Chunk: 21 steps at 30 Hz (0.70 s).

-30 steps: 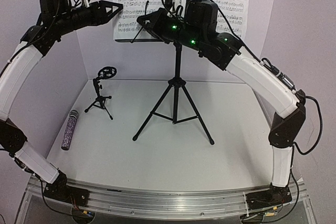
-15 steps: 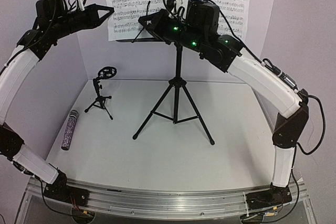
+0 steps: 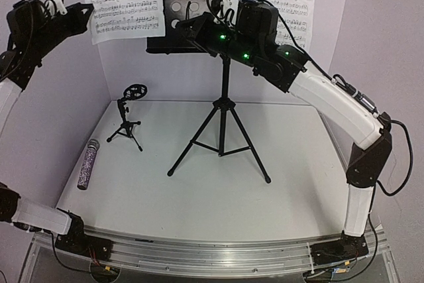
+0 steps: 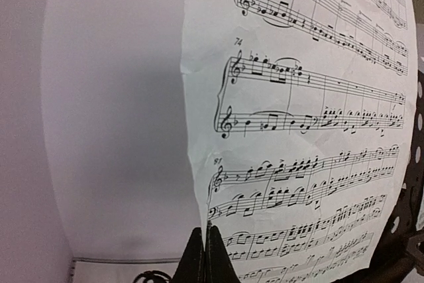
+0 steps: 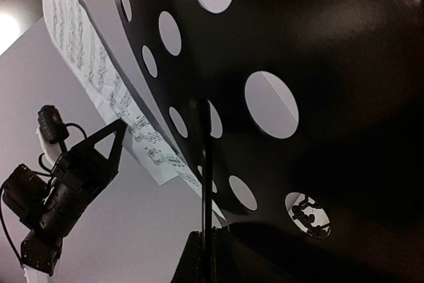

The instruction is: Pack up the instrument practice props

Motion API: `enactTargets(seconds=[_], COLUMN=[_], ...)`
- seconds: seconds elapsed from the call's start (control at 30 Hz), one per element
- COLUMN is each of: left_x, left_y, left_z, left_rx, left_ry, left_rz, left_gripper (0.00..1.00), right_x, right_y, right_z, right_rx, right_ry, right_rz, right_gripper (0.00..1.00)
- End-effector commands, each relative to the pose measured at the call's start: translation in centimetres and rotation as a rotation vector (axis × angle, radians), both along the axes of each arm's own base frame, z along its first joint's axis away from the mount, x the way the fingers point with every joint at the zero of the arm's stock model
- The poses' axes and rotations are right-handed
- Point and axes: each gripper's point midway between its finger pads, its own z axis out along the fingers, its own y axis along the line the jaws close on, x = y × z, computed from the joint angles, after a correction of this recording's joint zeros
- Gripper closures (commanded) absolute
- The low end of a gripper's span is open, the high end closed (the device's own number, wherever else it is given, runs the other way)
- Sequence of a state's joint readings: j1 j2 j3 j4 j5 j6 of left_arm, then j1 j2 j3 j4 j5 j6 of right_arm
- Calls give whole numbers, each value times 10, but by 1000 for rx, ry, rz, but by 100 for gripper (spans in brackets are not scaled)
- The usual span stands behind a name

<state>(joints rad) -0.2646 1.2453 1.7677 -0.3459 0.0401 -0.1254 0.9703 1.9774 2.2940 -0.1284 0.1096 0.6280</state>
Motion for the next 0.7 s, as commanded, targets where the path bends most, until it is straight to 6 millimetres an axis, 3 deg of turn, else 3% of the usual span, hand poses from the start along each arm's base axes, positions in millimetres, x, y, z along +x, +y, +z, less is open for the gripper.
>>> enactTargets(seconds=[0.0,0.07,0.17,0.4,0.57,0.67], left_x=[-22,-31,-42,-57,-59,-61], left_y=[43,40,34,6,11,9], left_z=[-42,-80,-120,-184,-253,-281], left_rx=[79,119,140,172,265,286], left_ry=[71,140,233,457,654,716], left_rz=[211,181,126,-62,-53,-69], left_gripper=[100,100,100,100,100,100], right_x=[-10,-11,-17,-19,-19,-22], right_y=[-12,-11,-7,-6,-10,-13], right_z=[21,21,27,28,26,26], right_rx=[21,19,30,36,41,46], right_ry=[-45,-53,-85,-114,-106,-101], right_rz=[-1,6,45,52,39,45], right_gripper=[100,100,100,100,75,67])
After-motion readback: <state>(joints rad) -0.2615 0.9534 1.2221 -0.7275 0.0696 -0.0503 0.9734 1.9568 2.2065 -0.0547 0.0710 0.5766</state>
